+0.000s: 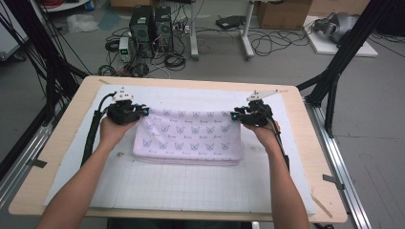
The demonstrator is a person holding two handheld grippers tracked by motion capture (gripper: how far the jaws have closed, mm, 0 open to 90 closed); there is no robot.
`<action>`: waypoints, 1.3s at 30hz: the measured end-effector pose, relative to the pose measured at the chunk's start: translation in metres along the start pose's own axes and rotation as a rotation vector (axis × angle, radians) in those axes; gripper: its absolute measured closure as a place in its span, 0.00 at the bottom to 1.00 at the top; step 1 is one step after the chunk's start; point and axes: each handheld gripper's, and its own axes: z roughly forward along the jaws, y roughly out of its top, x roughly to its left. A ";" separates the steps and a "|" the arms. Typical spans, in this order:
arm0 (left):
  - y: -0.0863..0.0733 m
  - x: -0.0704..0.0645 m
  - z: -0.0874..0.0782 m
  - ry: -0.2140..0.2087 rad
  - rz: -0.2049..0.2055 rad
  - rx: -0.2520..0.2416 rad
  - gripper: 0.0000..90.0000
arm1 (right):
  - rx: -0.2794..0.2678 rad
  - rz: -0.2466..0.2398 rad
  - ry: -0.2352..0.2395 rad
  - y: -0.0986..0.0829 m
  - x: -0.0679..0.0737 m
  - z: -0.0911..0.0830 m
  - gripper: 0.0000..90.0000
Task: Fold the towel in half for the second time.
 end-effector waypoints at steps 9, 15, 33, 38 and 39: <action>-0.020 0.008 -0.006 -0.080 -0.021 0.035 0.63 | 0.057 0.121 0.063 -0.027 -0.007 0.014 0.52; -0.035 -0.021 -0.027 -0.170 0.070 0.033 0.65 | 0.063 0.043 0.086 -0.035 0.022 0.001 0.55; -0.092 -0.045 -0.063 -0.236 0.121 0.095 0.73 | 0.092 -0.009 0.141 -0.086 0.070 -0.021 0.63; -0.093 -0.050 -0.077 -0.268 0.105 0.034 0.67 | 0.066 -0.024 0.150 -0.093 0.077 -0.030 0.62; -0.093 -0.052 -0.078 -0.274 0.108 0.029 0.67 | 0.055 -0.027 0.160 -0.093 0.079 -0.032 0.61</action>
